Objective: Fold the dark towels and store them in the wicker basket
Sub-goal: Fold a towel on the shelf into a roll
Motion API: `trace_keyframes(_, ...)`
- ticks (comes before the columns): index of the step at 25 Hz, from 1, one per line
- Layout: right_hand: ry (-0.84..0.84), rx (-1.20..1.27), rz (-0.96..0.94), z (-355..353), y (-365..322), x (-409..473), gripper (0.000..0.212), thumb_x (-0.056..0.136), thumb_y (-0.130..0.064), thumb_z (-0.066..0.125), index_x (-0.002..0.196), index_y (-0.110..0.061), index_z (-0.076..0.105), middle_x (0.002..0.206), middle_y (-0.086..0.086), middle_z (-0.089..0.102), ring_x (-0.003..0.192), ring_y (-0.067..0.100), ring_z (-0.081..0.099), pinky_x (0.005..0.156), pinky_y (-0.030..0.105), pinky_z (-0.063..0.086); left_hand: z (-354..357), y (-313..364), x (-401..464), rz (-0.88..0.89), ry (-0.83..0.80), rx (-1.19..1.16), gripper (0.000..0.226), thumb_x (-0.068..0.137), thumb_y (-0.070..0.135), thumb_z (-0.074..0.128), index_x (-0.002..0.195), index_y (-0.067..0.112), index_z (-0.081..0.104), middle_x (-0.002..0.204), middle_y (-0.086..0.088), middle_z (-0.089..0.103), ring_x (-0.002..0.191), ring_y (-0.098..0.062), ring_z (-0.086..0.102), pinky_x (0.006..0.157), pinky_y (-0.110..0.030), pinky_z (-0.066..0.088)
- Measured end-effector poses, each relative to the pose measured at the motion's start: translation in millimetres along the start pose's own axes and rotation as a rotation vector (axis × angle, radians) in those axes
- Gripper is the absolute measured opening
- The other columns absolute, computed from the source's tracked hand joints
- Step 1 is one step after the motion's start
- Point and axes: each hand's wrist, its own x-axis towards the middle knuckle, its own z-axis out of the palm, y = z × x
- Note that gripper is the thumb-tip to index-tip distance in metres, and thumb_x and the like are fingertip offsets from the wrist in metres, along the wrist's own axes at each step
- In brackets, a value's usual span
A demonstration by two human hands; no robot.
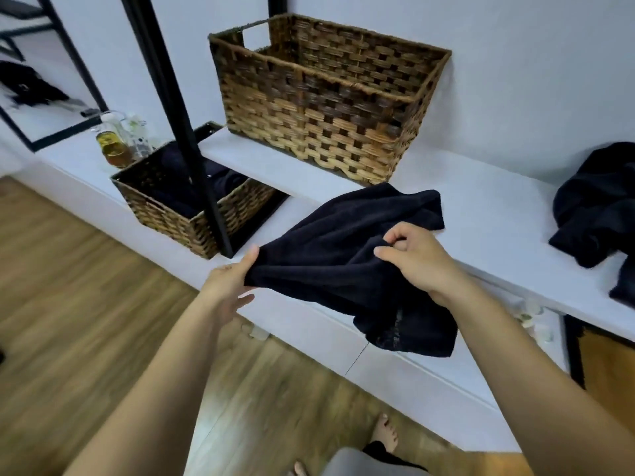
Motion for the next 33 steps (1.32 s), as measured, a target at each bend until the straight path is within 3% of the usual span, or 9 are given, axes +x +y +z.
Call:
trace_keyframes(5, -0.042, 0.054, 0.102, 65.3, 16.4, 18.3, 0.012, 0.089, -0.023, 0.072, 0.091, -0.019, 0.061, 0.093, 0.007, 0.068, 0.083, 0.022, 0.062, 0.075, 0.042, 0.054, -69.9, -20.2, -16.8, -0.008, 0.024, -0.010, 0.025, 0.095, 0.038, 0.068, 0.107, 0.016, 0.072, 0.108, -0.001, 0.077, 0.112, -0.021, 0.066, 0.099, -0.043, 0.049)
trace_keyframes(9, -0.012, 0.045, 0.106, 96.9, 20.3, 26.7, 0.013, 0.095, -0.020, 0.065, 0.088, -0.015, 0.055, 0.087, 0.006, 0.058, 0.076, 0.020, 0.053, 0.065, 0.032, 0.043, -109.2, -13.3, -25.1, 0.009, 0.079, 0.113, 0.035, 0.096, 0.017, 0.065, 0.130, 0.009, 0.060, 0.123, -0.007, 0.069, 0.115, -0.025, 0.064, 0.100, -0.046, 0.051)
trace_keyframes(12, -0.050, -0.073, 0.076, 113.2, 19.9, 27.5, 0.021, 0.101, -0.024, 0.052, 0.085, -0.013, 0.045, 0.077, 0.003, 0.043, 0.066, 0.017, 0.039, 0.057, 0.030, 0.031, -119.7, -11.3, -33.1, 0.109, 0.156, 0.412, 0.015, 0.105, 0.014, 0.050, 0.118, 0.015, 0.056, 0.108, 0.001, 0.065, 0.100, -0.022, 0.062, 0.096, -0.045, 0.053)
trace_keyframes(15, -0.044, -0.137, 0.038, 123.8, 16.5, 25.5, 0.019, 0.102, -0.033, 0.049, 0.101, -0.014, 0.047, 0.086, -0.003, 0.050, 0.074, 0.015, 0.048, 0.063, 0.031, 0.038, -120.8, -18.3, -32.5, 0.196, 0.316, 0.690, 0.029, 0.106, 0.021, 0.045, 0.133, 0.014, 0.051, 0.118, -0.005, 0.060, 0.097, -0.022, 0.056, 0.083, -0.037, 0.047)
trace_keyframes(19, -0.063, -0.058, 0.102, 118.3, 4.6, 24.7, 0.030, 0.098, -0.035, 0.059, 0.121, -0.021, 0.047, 0.116, 0.001, 0.053, 0.099, 0.022, 0.055, 0.071, 0.032, 0.044, -115.3, -19.2, -34.8, 0.203, 0.495, 0.614, 0.035, 0.101, 0.042, 0.054, 0.117, 0.011, 0.053, 0.106, -0.005, 0.061, 0.083, -0.018, 0.055, 0.069, -0.034, 0.043)
trace_keyframes(22, -0.141, 0.111, 0.213, 107.2, -1.8, 28.2, 0.039, 0.094, -0.022, 0.061, 0.128, -0.023, 0.042, 0.111, 0.008, 0.059, 0.089, 0.022, 0.058, 0.086, 0.045, 0.054, -117.1, -10.5, -38.7, 0.153, 0.430, 0.454, 0.034, 0.093, 0.044, 0.066, 0.104, 0.016, 0.049, 0.099, -0.006, 0.060, 0.081, -0.018, 0.055, 0.068, -0.033, 0.045)
trace_keyframes(24, -0.172, 0.141, 0.218, 103.2, -0.2, 28.3, 0.042, 0.093, -0.012, 0.057, 0.130, -0.023, 0.040, 0.109, 0.013, 0.059, 0.085, 0.024, 0.057, 0.091, 0.048, 0.055, -121.8, -5.9, -41.9, 0.056, 0.332, 0.405, 0.039, 0.085, 0.028, 0.070, 0.112, 0.020, 0.044, 0.107, -0.008, 0.057, 0.089, -0.022, 0.056, 0.072, -0.039, 0.051)
trace_keyframes(28, -0.129, -0.046, 0.120, 101.3, 8.1, 24.9, 0.045, 0.092, -0.008, 0.053, 0.130, -0.027, 0.038, 0.112, 0.010, 0.056, 0.087, 0.021, 0.055, 0.073, 0.035, 0.050, -122.8, -8.3, -46.1, 0.022, 0.168, 0.690, 0.051, 0.085, 0.001, 0.055, 0.125, 0.025, 0.035, 0.102, -0.012, 0.054, 0.087, -0.026, 0.054, 0.072, -0.043, 0.052)
trace_keyframes(33, -0.049, -0.075, -0.017, 100.7, 19.4, 22.0, 0.034, 0.093, 0.001, 0.049, 0.120, -0.021, 0.053, 0.116, 0.004, 0.058, 0.085, 0.012, 0.053, 0.060, 0.024, 0.041, -110.2, -16.1, -39.3, 0.151, 0.308, 1.015, 0.043, 0.094, 0.004, 0.053, 0.129, 0.025, 0.039, 0.118, -0.012, 0.045, 0.086, -0.028, 0.057, 0.065, -0.037, 0.047)
